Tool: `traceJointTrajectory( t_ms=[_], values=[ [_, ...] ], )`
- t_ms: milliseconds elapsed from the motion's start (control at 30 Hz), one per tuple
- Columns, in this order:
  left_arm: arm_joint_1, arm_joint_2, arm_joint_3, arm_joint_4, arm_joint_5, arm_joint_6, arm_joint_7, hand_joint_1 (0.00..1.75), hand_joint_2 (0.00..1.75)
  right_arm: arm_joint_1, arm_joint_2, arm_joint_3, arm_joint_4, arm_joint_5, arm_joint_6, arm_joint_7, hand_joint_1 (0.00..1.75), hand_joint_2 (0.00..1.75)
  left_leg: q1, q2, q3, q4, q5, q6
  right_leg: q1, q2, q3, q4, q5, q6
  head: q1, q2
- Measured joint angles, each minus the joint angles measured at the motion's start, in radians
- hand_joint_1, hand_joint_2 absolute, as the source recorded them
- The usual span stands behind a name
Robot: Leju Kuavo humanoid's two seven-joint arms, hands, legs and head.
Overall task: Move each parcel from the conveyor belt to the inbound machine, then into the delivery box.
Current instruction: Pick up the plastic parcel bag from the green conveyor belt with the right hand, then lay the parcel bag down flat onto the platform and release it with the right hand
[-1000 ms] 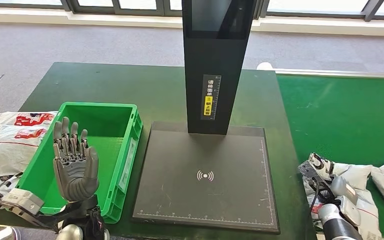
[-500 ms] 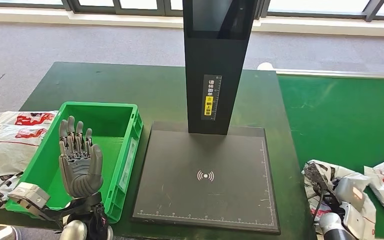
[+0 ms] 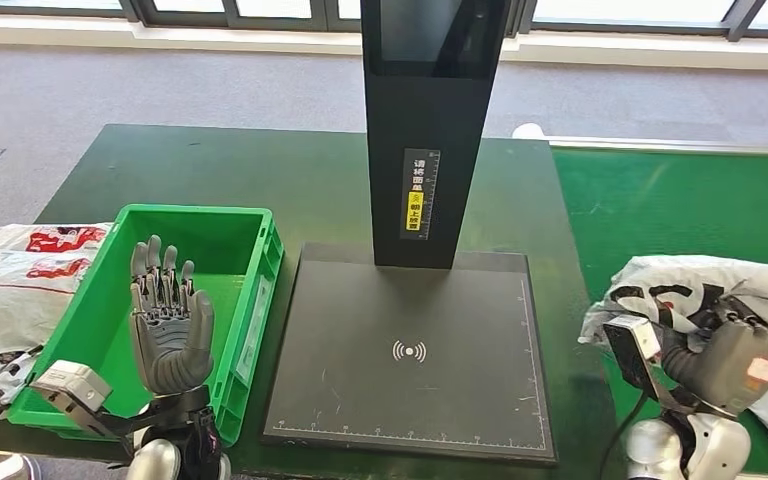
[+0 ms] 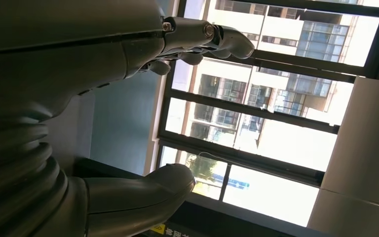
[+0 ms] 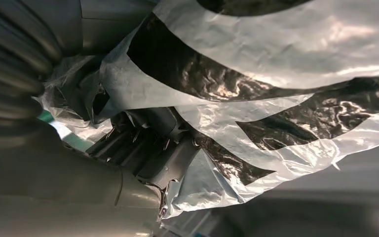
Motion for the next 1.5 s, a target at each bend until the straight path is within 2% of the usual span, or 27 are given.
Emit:
traceJointTrajectory(
  t_ms=[100,267,500,667,800,1033,1167,1333,1500],
  values=[
    [-0.001,0.001,-0.001,0.008,0.0,0.002,0.0,0.0,1.75,-0.001,0.027,0.064,-0.052,-0.064,0.036,0.019,1.75,1.75,0.0,0.0,0.0,0.0,0.0,0.0,0.0,0.0,0.0,0.0,0.0,0.0,0.0,0.0],
    [-0.006,0.002,-0.002,0.014,0.0,-0.004,0.0,0.0,1.75,-0.02,0.028,0.223,-0.052,-0.153,0.167,0.063,1.75,1.75,0.0,0.001,0.0,0.0,0.0,0.0,0.0,0.001,0.0,0.001,0.0,0.0,0.0,0.0],
    [-0.025,0.005,-0.006,0.035,-0.004,-0.027,0.0,0.0,1.75,-0.091,0.025,0.417,0.087,-0.247,0.295,0.047,1.75,1.75,0.0,0.001,0.0,0.0,0.001,0.0,0.0,0.001,0.0,0.001,0.001,0.0,0.0,0.0],
    [-0.03,0.005,-0.009,0.046,-0.006,-0.031,0.0,0.0,1.75,-0.12,0.026,0.485,0.162,-0.278,0.321,0.042,1.74,1.75,0.0,0.0,0.0,0.0,0.001,-0.001,0.0,0.0,0.0,0.001,0.001,0.0,0.0,0.0],
    [-0.035,0.007,-0.01,0.052,-0.006,-0.031,0.0,0.0,1.75,-0.14,0.027,0.509,0.216,-0.35,0.396,0.035,0.01,1.75,0.0,0.0,-0.001,0.0,0.001,-0.001,0.0,0.001,-0.001,0.001,0.001,0.0,0.0,0.0],
    [-0.037,0.01,-0.012,0.054,-0.006,-0.025,0.0,0.0,1.75,-0.182,0.036,0.541,0.321,-0.405,0.414,0.044,0.0,1.75,0.0,0.0,-0.001,0.0,0.001,-0.001,0.0,0.0,0.0,0.001,0.001,0.0,0.0,0.0],
    [-0.037,0.013,-0.015,0.055,-0.006,-0.022,0.0,0.0,1.75,-0.195,0.036,0.543,0.354,-0.415,0.415,0.05,0.0,0.0,0.0,0.0,-0.001,0.0,0.001,-0.001,0.0,0.0,0.0,0.001,0.001,0.0,0.0,0.0],
    [-0.035,0.018,-0.024,0.056,-0.006,-0.017,0.0,0.0,1.75,-0.202,0.035,0.543,0.391,-0.428,0.439,0.064,0.0,0.0,0.0,0.0,-0.001,0.0,0.001,-0.001,0.0,0.0,-0.001,0.001,0.001,0.0,0.0,0.0],
    [-0.023,0.026,-0.029,0.05,-0.006,-0.015,0.0,0.0,1.75,-0.206,0.029,0.558,0.436,-0.442,0.502,0.044,0.0,0.0,0.0,0.0,-0.001,0.0,0.001,-0.001,0.0,0.0,-0.001,0.001,0.001,0.0,0.0,0.0]
  ],
)
